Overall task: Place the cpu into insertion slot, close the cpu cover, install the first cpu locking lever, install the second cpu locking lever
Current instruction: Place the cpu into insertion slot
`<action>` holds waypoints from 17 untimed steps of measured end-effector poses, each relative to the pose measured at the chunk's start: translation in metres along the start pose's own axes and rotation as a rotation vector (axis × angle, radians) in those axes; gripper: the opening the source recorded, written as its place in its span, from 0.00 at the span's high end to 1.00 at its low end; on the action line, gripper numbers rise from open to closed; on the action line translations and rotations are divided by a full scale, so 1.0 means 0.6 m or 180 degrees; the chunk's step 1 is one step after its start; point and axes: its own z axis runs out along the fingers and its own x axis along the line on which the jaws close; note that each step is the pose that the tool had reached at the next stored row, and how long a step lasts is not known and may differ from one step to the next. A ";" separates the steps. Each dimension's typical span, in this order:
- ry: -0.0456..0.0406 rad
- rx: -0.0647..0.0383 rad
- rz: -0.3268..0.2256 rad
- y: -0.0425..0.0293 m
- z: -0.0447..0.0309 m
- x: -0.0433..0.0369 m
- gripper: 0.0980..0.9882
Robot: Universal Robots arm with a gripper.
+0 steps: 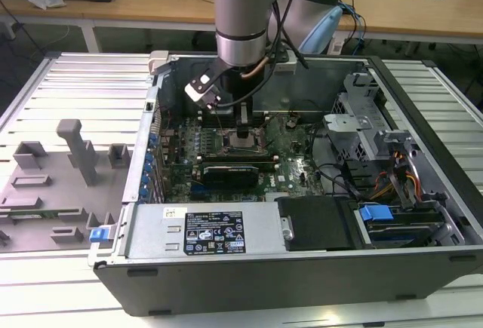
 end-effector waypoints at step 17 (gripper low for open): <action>0.0027 0.0115 0.0014 0.010 -0.064 -0.002 0.99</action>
